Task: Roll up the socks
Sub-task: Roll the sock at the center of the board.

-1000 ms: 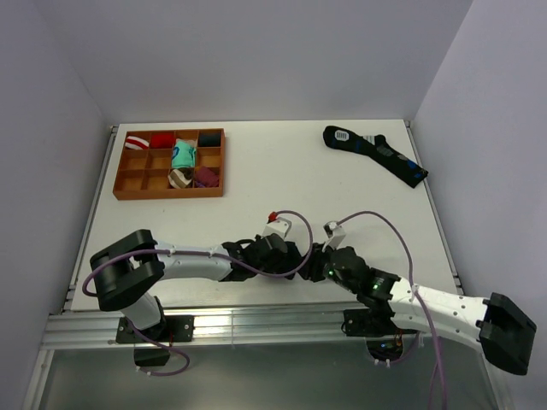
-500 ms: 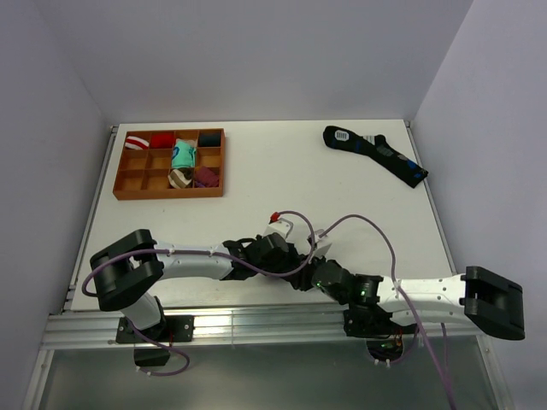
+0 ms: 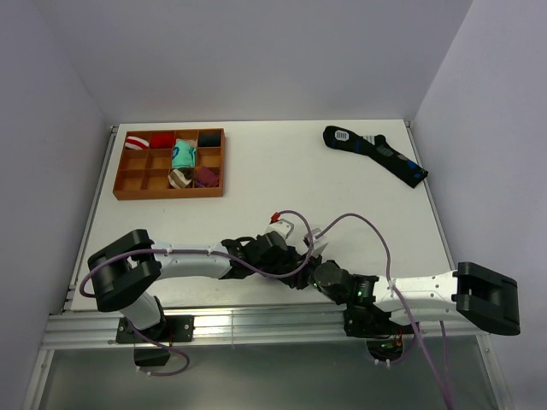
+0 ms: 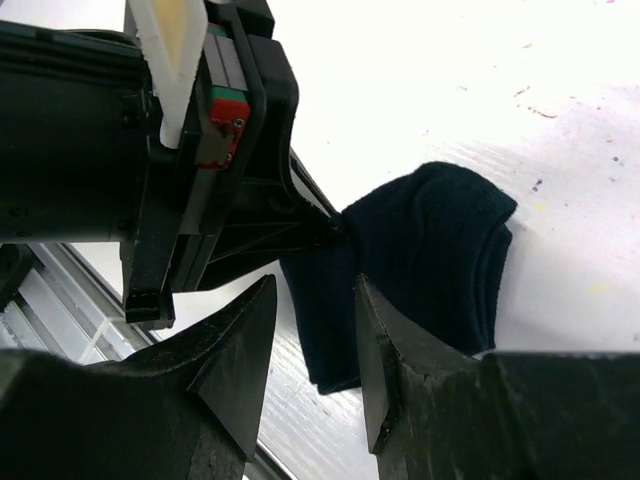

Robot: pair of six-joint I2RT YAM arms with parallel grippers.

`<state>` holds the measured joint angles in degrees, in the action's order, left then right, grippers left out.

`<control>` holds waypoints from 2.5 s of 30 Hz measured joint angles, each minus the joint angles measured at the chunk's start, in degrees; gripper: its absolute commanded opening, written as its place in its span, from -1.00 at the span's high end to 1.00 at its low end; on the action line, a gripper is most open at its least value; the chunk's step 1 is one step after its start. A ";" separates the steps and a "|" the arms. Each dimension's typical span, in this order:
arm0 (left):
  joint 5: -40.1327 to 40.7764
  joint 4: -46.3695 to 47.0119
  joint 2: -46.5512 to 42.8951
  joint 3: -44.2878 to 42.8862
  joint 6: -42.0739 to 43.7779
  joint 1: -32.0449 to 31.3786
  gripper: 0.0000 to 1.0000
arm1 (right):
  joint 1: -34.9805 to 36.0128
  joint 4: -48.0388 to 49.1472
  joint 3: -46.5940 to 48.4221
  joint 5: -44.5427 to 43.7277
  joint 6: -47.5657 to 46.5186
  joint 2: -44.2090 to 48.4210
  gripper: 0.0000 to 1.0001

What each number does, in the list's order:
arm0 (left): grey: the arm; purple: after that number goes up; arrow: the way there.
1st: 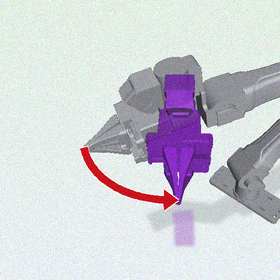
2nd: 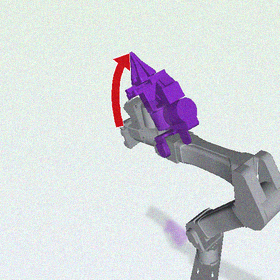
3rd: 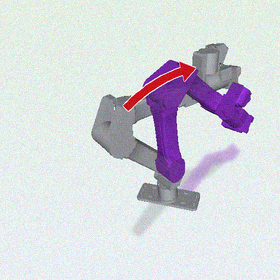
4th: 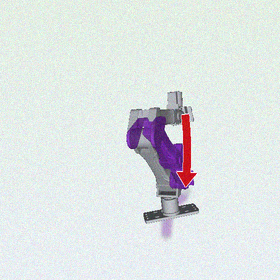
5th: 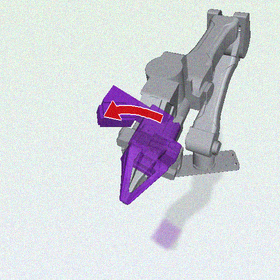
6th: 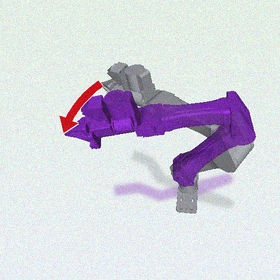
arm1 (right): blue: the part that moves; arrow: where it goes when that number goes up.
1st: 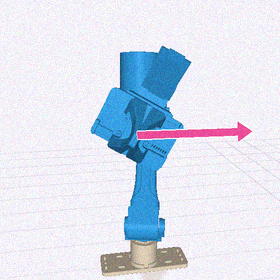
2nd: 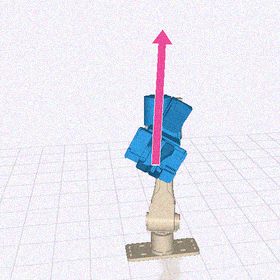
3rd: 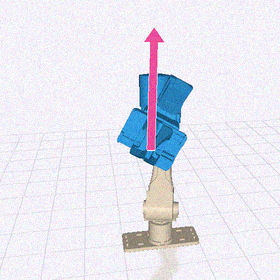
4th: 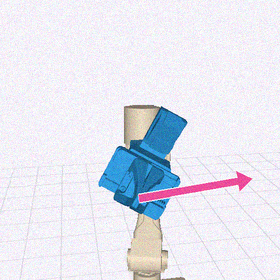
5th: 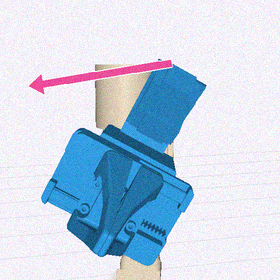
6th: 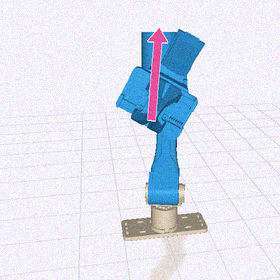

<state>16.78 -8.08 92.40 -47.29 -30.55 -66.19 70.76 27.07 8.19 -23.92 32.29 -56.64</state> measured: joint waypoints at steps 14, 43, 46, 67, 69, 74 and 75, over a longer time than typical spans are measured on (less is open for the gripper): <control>-1.99 0.09 0.00 0.00 0.98 0.92 0.82 | 0.68 6.84 -0.24 2.14 -0.46 -7.80 0.15; -4.98 -2.36 0.17 -2.47 -1.60 2.25 0.72 | 4.59 9.31 -0.13 -5.97 7.15 -18.10 0.52; -4.94 -2.71 0.24 -2.62 -2.32 2.29 0.57 | 4.59 8.55 0.17 -6.25 9.11 -18.14 0.55; -0.61 7.87 -9.53 7.28 -9.16 3.39 0.05 | -4.90 -1.53 -0.31 9.77 20.52 -10.03 0.60; -0.37 10.51 -10.51 9.14 -9.31 3.39 0.05 | -7.06 -2.97 -0.37 12.39 21.18 -8.92 0.60; -0.52 18.23 -12.72 15.32 -9.05 3.39 0.02 | -11.74 -6.08 -0.37 18.25 22.97 -6.97 0.60; -0.66 19.89 -12.96 16.44 -9.03 3.39 0.01 | -12.61 -6.78 -0.37 19.45 23.28 -6.51 0.60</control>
<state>16.12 11.81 79.44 -30.85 -39.57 -62.81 58.15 20.29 7.81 -4.47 55.57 -63.16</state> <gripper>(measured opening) 0.487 0.203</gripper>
